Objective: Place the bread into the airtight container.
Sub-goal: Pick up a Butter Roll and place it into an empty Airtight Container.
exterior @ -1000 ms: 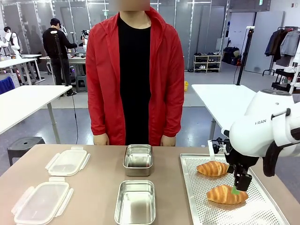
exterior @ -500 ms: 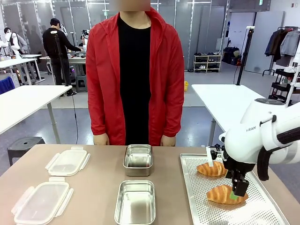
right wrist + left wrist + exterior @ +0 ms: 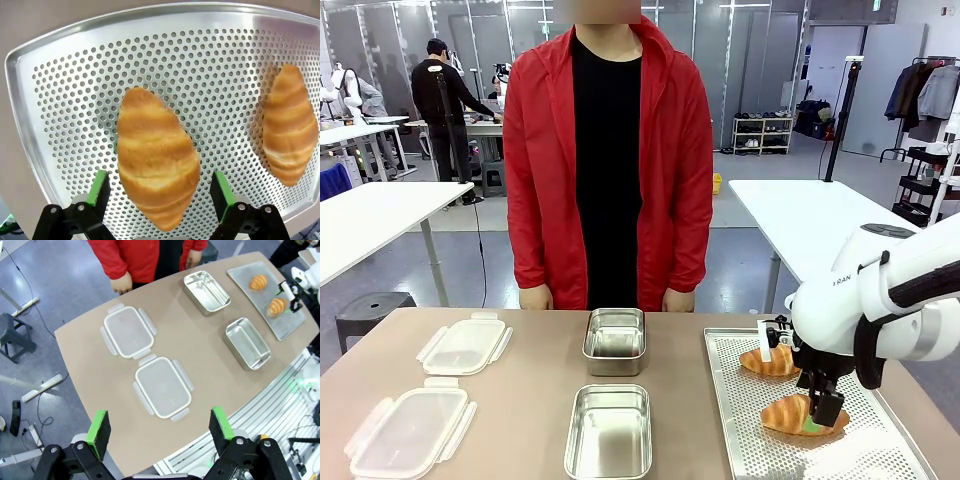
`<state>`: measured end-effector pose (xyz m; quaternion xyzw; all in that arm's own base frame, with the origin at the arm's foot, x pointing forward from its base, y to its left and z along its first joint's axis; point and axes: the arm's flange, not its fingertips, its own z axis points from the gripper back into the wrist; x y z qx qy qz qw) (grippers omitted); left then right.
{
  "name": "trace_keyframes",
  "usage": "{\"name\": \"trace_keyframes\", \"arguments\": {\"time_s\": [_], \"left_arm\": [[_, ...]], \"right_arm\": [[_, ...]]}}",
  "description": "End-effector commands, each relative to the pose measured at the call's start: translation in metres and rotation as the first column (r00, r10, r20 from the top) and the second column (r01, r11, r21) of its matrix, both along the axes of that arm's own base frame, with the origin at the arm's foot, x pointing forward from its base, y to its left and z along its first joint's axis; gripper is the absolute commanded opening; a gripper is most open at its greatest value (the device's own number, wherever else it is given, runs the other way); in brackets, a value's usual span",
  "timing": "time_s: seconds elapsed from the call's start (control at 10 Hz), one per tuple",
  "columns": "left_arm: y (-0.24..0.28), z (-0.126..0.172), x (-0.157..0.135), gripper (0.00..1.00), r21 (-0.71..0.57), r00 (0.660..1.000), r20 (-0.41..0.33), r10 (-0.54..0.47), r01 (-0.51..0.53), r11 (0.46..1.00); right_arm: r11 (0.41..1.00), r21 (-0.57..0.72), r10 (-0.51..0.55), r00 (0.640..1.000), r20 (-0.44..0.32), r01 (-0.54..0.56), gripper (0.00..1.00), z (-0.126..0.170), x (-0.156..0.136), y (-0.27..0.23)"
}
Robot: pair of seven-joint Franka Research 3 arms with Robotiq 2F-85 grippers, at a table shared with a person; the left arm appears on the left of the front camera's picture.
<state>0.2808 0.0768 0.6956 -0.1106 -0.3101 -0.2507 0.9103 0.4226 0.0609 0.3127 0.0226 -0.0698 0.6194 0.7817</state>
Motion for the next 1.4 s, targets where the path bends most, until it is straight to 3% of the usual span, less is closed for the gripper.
{"name": "trace_keyframes", "arguments": {"time_s": [0.0, 0.1, 0.2, 0.3, 0.4, 0.7, 0.9, 1.3], "left_arm": [[0.0, 0.002, 0.0, 1.0, 0.0, 1.0, 0.003, -0.007, 0.007, 1.0], [0.0, 0.002, 0.0, 1.0, 0.0, 1.0, 0.003, -0.007, 0.007, 1.0], [0.0, 0.002, 0.0, 1.0, 0.0, 1.0, 0.003, -0.007, 0.007, 1.0], [0.0, 0.002, 0.0, 1.0, 0.0, 1.0, 0.003, -0.007, 0.007, 1.0], [0.0, 0.002, 0.0, 1.0, 0.0, 1.0, 0.003, -0.007, 0.007, 1.0], [0.0, 0.002, 0.0, 1.0, 0.0, 1.0, 0.003, -0.007, 0.007, 1.0], [0.0, 0.002, 0.0, 1.0, 0.0, 1.0, 0.003, -0.007, 0.007, 1.0], [0.0, 0.002, 0.0, 1.0, 0.0, 1.0, 0.003, -0.007, 0.007, 1.0]], "right_arm": [[1.0, 0.015, 0.022, 1.0, -0.015, -0.022, 0.95, -0.012, -0.015, -0.004], [1.0, -0.001, 0.016, 1.0, -0.014, -0.016, 0.82, -0.013, -0.014, -0.003], [1.0, 0.005, 0.013, 1.0, -0.022, -0.013, 0.76, -0.013, -0.014, -0.002], [1.0, 0.002, 0.013, 1.0, -0.026, -0.013, 0.63, -0.013, -0.014, -0.002], [1.0, 0.0, 0.014, 0.999, -0.032, -0.014, 0.57, -0.014, -0.014, 0.0], [1.0, -0.007, -0.003, 0.999, -0.038, 0.003, 0.26, -0.008, -0.014, 0.002], [1.0, -0.023, -0.003, 0.999, -0.033, 0.003, 0.26, 0.014, -0.016, 0.008], [1.0, -0.016, 0.011, 1.0, 0.003, -0.011, 0.26, 0.098, -0.024, 0.037]]}}
